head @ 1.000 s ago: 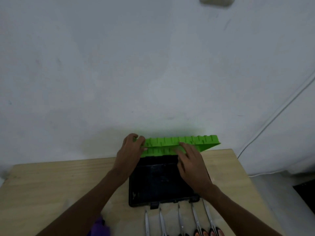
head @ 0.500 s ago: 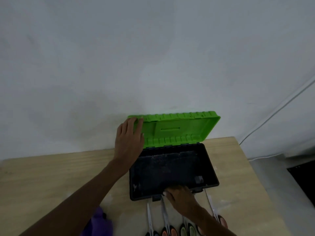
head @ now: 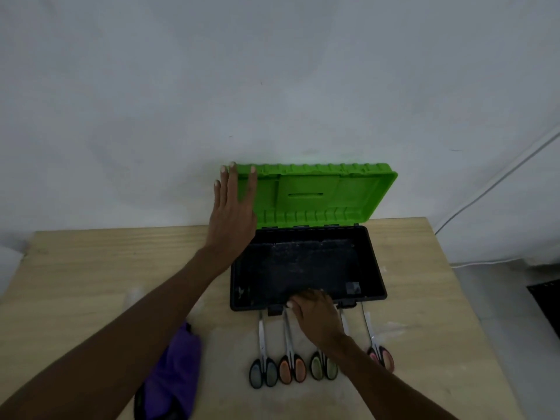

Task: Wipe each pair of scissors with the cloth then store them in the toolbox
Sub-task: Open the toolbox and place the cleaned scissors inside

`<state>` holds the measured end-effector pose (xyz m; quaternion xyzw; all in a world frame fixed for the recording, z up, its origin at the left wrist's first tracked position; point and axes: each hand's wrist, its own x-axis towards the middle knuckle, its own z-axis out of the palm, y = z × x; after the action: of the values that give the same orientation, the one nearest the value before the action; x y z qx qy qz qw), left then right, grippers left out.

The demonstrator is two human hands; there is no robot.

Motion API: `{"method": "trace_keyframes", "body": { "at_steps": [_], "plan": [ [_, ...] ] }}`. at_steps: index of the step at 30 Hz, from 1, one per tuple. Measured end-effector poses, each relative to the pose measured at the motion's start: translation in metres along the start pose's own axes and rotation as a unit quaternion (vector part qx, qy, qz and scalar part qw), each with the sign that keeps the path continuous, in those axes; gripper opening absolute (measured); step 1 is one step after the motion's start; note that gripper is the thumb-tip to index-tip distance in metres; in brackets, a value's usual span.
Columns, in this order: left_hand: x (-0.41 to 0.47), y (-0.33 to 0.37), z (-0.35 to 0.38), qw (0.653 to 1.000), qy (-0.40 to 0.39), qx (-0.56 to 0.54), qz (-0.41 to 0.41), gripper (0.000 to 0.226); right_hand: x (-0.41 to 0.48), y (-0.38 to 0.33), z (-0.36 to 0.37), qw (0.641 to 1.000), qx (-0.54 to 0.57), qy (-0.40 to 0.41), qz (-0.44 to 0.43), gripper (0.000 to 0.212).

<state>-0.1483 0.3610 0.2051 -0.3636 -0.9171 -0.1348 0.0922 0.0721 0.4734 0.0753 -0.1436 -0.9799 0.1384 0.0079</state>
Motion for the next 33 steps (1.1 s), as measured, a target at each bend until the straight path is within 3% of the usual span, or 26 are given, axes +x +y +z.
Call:
{"method": "trace_keyframes", "body": {
  "at_steps": [6, 8, 12, 15, 18, 25, 33],
  "plan": [
    [-0.070, 0.008, 0.033, 0.998, -0.057, 0.002, 0.019, 0.075, -0.032, -0.018, 0.005, 0.995, 0.002, 0.097, -0.038, 0.025],
    [-0.100, 0.007, 0.049, 0.994, -0.105, -0.011, 0.018, 0.070, -0.047, -0.026, 0.015, 0.997, 0.041, 0.056, -0.032, 0.024],
    [-0.150, 0.000, 0.073, 0.979, -0.199, -0.022, -0.021, 0.061, -0.068, -0.051, 0.030, 0.993, 0.043, -0.109, -0.016, 0.023],
    [-0.172, -0.011, 0.084, 0.974, -0.213, -0.050, -0.058, 0.048, -0.074, -0.073, 0.044, 0.979, -0.005, -0.203, -0.021, 0.047],
    [-0.178, -0.018, 0.086, 0.973, -0.199, -0.084, -0.081, 0.047, -0.078, -0.089, 0.056, 0.969, -0.055, -0.239, -0.003, 0.068],
    [-0.168, -0.023, 0.076, 0.966, -0.195, -0.146, -0.092, 0.053, -0.090, -0.095, 0.059, 0.982, -0.054, -0.180, -0.002, 0.047],
    [-0.146, -0.036, 0.069, 0.953, -0.177, -0.216, -0.119, 0.045, -0.106, -0.073, 0.008, 0.981, 0.027, -0.109, -0.156, 0.046]
  ]
}}
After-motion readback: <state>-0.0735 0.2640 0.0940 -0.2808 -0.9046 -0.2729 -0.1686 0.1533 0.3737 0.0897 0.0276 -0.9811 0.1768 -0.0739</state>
